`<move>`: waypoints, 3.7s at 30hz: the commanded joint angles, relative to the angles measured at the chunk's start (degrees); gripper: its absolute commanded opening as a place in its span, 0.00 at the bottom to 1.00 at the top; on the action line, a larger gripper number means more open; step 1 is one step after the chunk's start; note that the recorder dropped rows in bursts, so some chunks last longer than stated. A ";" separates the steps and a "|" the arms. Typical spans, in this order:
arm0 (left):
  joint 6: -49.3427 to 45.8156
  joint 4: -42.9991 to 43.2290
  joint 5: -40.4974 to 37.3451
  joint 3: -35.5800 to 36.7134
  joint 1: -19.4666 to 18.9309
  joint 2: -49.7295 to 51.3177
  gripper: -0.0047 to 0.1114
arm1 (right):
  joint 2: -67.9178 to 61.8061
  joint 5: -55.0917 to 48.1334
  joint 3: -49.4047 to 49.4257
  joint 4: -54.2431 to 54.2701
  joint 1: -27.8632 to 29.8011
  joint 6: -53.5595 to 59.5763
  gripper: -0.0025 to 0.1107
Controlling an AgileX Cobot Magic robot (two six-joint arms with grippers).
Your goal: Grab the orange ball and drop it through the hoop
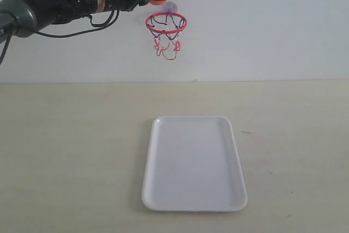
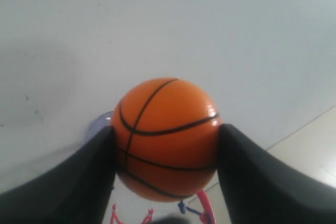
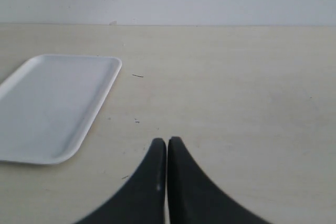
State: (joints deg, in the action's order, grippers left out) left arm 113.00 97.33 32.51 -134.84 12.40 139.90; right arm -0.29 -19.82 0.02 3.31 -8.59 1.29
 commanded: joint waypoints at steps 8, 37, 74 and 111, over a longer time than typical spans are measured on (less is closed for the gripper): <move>0.06 -2.10 -2.38 -0.29 0.23 0.44 0.08 | 0.29 0.18 -0.02 -0.10 -0.10 0.08 0.02; 0.56 1.52 0.67 -0.29 0.23 0.44 0.68 | 0.29 0.28 -0.02 -0.10 -0.10 0.08 0.02; 7.39 2.62 37.46 9.85 -6.70 -5.11 0.08 | 0.29 0.53 -0.02 -0.10 -0.10 0.08 0.02; -29.33 -24.33 19.98 120.90 3.64 -118.99 0.08 | 0.29 0.53 -0.02 -0.10 -0.10 0.08 0.02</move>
State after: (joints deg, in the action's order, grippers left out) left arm 84.11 72.45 50.87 -14.38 15.77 27.55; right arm -0.29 -19.82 0.02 3.31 -8.59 1.29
